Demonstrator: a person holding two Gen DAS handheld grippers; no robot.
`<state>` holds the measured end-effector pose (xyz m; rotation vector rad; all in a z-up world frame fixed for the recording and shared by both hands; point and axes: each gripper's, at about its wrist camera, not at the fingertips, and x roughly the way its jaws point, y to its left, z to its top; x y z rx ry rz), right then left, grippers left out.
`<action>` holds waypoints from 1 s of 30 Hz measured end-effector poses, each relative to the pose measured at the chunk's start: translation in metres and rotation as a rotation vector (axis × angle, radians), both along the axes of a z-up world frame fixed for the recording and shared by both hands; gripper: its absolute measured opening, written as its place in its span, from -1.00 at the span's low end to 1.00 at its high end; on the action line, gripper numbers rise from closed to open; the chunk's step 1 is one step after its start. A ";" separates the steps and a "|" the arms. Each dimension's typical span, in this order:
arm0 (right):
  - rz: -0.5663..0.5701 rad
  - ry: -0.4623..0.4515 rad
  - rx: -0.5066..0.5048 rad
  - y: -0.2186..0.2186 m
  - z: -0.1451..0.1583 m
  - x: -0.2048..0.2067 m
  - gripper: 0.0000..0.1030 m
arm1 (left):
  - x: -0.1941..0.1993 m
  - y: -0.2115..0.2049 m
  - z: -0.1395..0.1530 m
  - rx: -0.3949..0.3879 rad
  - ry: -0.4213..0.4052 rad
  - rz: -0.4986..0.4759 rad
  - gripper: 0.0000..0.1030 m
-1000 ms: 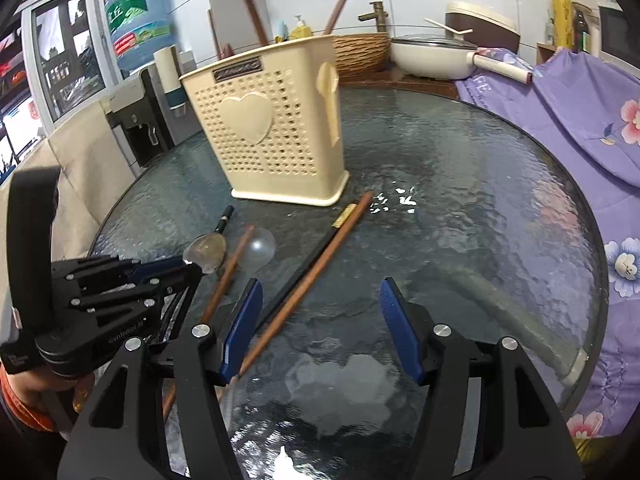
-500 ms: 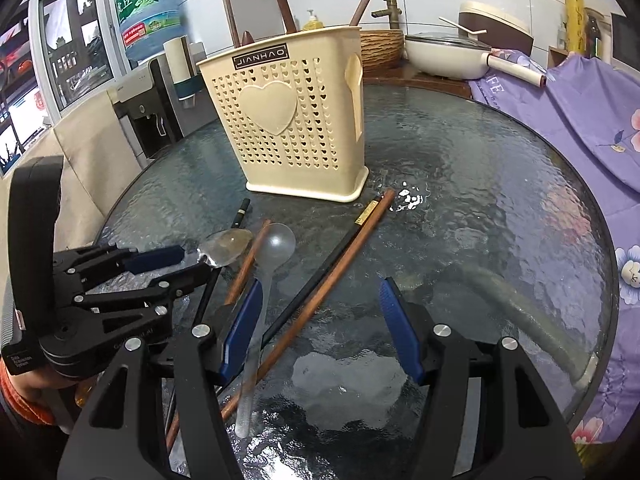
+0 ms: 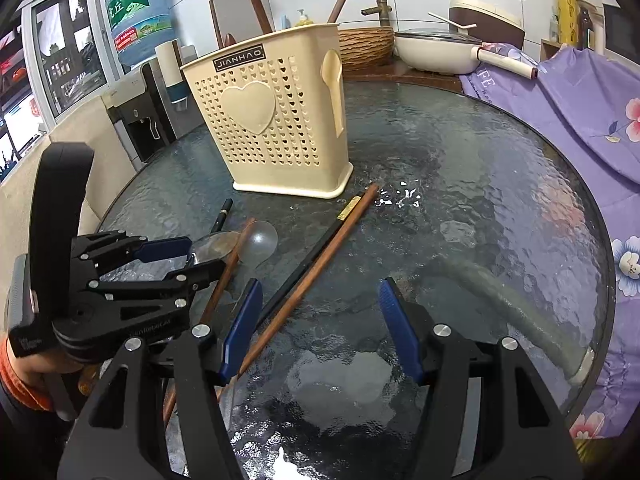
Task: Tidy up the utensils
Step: 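Close the left tool on the metal spoon handle and lift it, then grasp a brown chopstick with the right tool while the left tool holds the spoon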
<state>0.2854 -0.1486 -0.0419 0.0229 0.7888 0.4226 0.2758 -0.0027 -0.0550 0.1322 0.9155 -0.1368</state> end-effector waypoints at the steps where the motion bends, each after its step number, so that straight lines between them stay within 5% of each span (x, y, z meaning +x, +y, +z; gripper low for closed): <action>1: -0.001 0.001 0.001 0.000 0.000 0.000 0.19 | 0.004 0.000 0.000 -0.013 0.013 -0.005 -0.11; 5: -0.005 0.007 0.001 0.000 -0.002 0.000 0.19 | 0.014 0.002 0.000 -0.021 0.022 -0.009 -0.29; 15: -0.007 0.009 -0.012 0.003 -0.002 0.007 0.19 | 0.013 0.000 0.001 -0.023 0.014 -0.009 -0.29; 22: -0.102 0.037 -0.142 0.013 -0.010 0.050 0.19 | 0.001 0.020 0.021 -0.099 -0.044 0.034 -0.29; 30: -0.068 0.082 -0.204 0.023 -0.025 0.058 0.19 | -0.007 0.027 0.031 -0.119 -0.069 0.043 -0.29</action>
